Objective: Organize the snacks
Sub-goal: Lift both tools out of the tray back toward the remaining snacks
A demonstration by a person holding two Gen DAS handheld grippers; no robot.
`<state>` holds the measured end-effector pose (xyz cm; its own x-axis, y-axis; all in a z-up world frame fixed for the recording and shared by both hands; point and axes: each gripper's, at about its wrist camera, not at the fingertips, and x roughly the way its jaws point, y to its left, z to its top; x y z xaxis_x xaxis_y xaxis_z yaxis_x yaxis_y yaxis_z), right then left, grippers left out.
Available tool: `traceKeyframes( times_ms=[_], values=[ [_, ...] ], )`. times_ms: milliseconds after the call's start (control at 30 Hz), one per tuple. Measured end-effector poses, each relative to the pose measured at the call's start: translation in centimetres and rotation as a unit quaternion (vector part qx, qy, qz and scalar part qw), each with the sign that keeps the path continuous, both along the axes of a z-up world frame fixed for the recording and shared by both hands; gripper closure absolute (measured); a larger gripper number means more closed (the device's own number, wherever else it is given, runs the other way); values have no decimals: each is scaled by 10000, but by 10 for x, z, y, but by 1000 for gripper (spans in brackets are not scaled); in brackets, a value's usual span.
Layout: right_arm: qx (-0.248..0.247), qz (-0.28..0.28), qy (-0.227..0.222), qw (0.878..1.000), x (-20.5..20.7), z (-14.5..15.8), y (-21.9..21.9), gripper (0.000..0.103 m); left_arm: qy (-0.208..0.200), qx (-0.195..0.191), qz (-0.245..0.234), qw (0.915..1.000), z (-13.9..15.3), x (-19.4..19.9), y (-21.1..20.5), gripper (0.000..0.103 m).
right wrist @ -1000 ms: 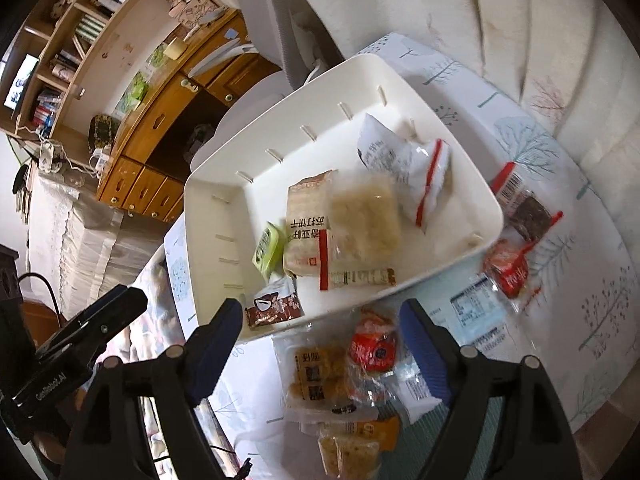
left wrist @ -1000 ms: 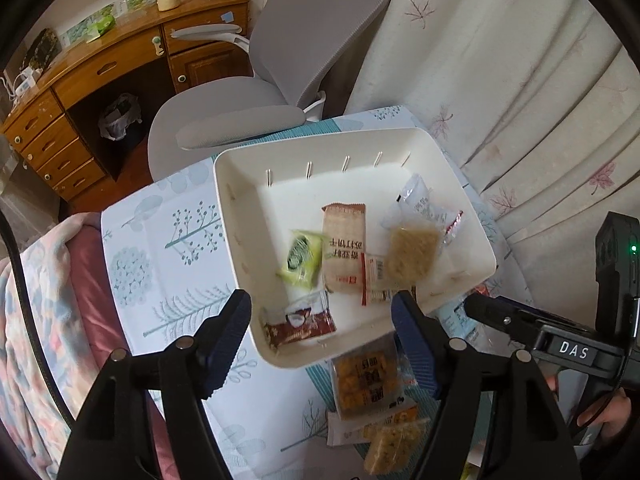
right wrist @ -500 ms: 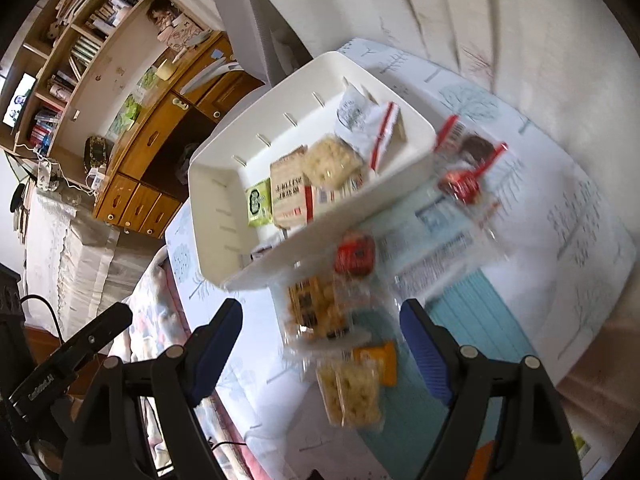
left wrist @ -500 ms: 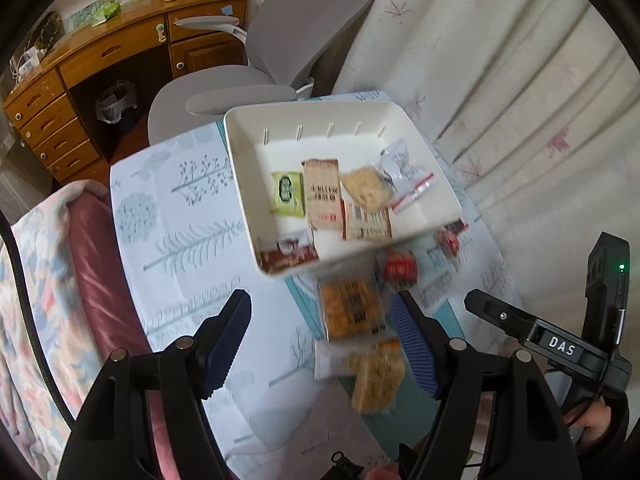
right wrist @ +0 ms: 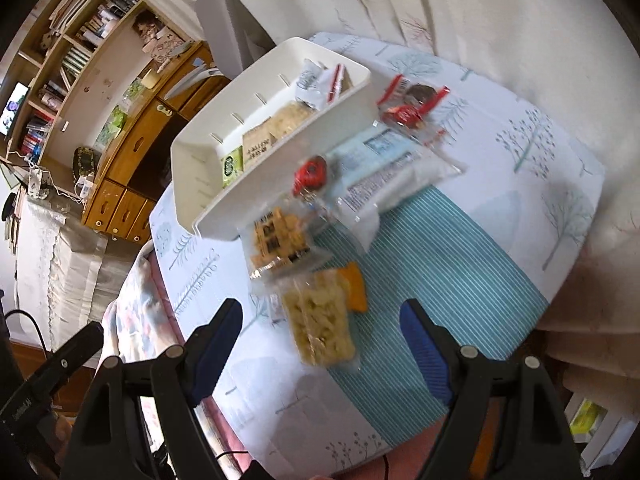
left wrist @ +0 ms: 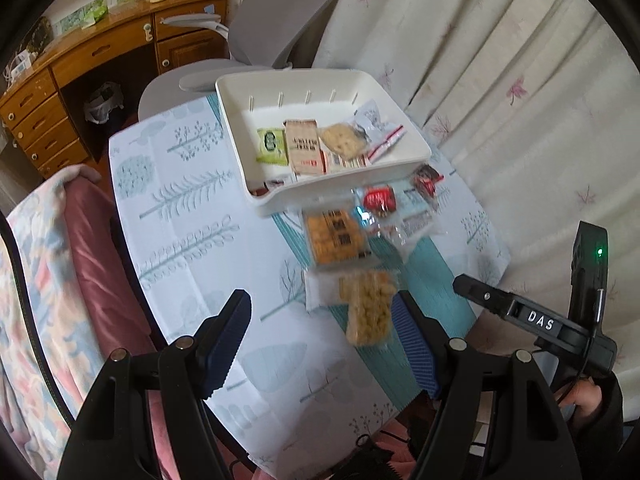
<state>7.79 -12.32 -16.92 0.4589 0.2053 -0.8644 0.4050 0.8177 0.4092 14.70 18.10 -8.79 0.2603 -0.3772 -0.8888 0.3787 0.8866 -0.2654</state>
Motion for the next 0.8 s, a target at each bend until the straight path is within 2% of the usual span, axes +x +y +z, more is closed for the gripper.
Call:
traceKeyframes(
  times_ms=[200, 367, 533, 800],
  values=[
    [-20, -40, -34, 10000, -12, -5, -14, 21, 234, 82, 86, 9997, -18, -18, -6, 31],
    [-52, 69, -49, 10000, -9, -6, -30, 21, 427, 98, 226, 9988, -32, -27, -20, 26],
    [-375, 494, -135, 9980, 1, -6, -48, 21, 536, 276, 430, 9973, -48, -30, -43, 25],
    [-621, 1292, -304, 9892, 23, -13, -76, 21, 701, 572, 753, 9930, -80, -30, -79, 25]
  ],
)
